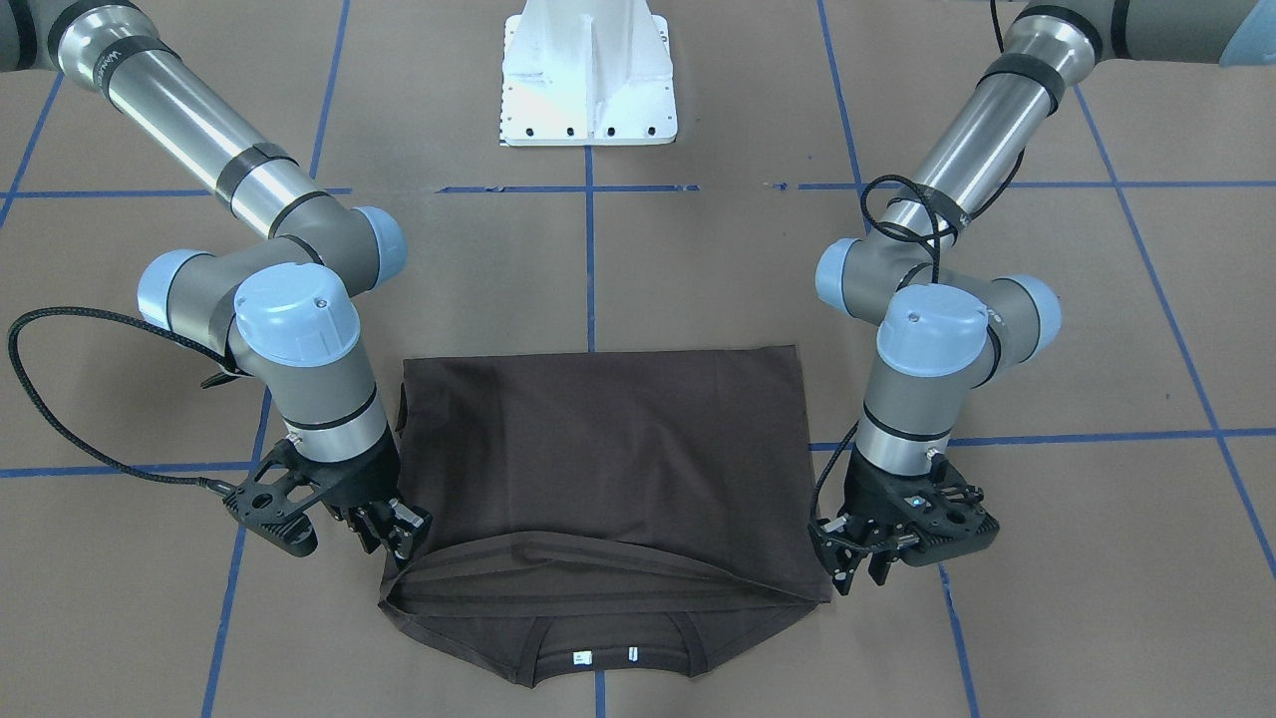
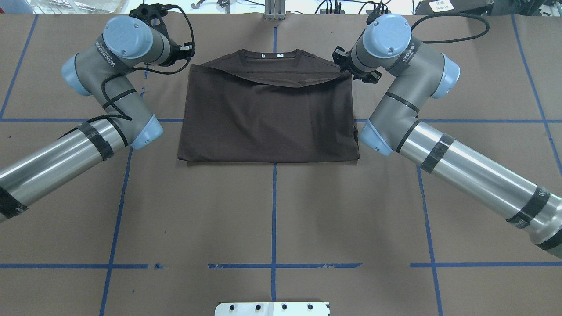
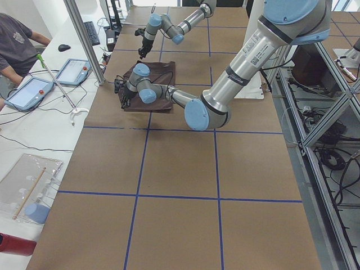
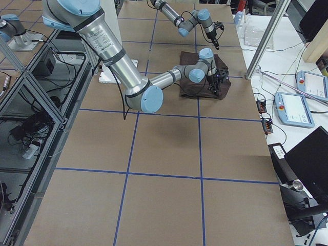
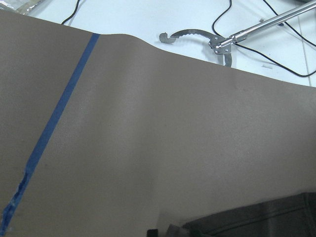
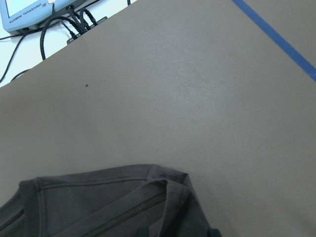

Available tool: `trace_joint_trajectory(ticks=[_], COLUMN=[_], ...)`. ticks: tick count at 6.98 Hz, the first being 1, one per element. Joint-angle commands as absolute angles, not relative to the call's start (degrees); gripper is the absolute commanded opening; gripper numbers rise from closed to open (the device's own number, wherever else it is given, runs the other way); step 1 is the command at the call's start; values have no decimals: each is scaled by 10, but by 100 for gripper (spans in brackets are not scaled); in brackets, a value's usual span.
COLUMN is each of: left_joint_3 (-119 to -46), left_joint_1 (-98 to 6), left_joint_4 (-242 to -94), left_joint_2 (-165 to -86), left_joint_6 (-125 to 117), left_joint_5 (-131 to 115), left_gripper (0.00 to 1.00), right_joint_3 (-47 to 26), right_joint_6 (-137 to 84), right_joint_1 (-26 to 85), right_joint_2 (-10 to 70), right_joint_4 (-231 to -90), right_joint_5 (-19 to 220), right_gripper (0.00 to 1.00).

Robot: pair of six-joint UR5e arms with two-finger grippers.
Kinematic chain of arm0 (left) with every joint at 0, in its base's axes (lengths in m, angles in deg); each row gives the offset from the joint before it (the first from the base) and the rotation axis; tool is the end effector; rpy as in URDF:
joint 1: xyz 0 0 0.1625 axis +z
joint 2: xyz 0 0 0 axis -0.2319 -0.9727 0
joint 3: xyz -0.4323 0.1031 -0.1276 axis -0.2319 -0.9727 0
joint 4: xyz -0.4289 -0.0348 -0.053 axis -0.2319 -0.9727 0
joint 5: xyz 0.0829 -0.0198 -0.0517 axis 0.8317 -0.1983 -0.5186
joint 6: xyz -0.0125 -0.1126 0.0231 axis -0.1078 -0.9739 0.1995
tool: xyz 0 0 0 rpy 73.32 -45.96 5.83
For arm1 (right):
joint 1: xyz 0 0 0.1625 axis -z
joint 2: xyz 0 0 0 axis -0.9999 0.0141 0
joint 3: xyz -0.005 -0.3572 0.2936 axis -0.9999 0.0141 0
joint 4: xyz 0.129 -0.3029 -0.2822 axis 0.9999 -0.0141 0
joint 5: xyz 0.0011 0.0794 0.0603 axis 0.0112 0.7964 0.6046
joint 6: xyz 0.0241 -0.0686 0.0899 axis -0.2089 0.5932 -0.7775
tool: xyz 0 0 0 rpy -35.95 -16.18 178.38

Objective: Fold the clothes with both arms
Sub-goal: 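Release the hem with both grippers and raise them, then grasp the folded shirt's corner nearest the right gripper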

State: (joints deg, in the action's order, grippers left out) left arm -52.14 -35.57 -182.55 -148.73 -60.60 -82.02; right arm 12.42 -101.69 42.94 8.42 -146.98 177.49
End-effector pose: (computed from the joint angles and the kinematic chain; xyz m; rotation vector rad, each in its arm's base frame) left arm 0.4764 -0.7338 0.3913 0.4598 0.8494 -0.4438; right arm -0.5015 -0.6876 0.3470 0.1804 -0.8763 0.7008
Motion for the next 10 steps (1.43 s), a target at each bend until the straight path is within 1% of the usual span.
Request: trace_joint_trajectory(ticks=[1, 2, 3, 4, 6, 7, 8, 9, 10], left_joint_3=[-559, -587, -603, -615, -624, -624, -624, -624, -624], left_joint_1=[-369, -372, -373, -373, -372, -372, -371, -371, -371], left_joint_4=[-1860, -1863, -1862, -1861, -1862, -1862, -1862, -1862, -1862], left_joint_2=[-1449, -1430, -1424, -1423, -1417, -1416, -1416, -1416, -1416], left_joint_6=[-595, -595, -595, -596, -596, -596, -597, -597, -596], left_joint_5=[-821, -822, -823, -823, -823, -823, -823, -823, -822], left_gripper=[50, 50, 50, 50, 50, 50, 50, 50, 50], right_joint_3=[24, -59, -97, -103, -99, -96, -94, -93, -93], right_joint_6=[-1039, -1063, -1072, -1080, -1135, -1134, -1135, -1136, -1139], right_joint_1=[431, 449, 468, 491, 525, 536, 540, 542, 543], right_joint_2=[137, 210, 259, 276, 272, 276, 276, 276, 279], right_joint_4=[-1473, -1472, -1471, -1466, -1465, -1466, -1467, -1470, -1470], right_joint_5=[1841, 1855, 1857, 1856, 1849, 1829, 1827, 1827, 1827], right_gripper=[73, 78, 80, 81, 81, 81, 77, 43, 0])
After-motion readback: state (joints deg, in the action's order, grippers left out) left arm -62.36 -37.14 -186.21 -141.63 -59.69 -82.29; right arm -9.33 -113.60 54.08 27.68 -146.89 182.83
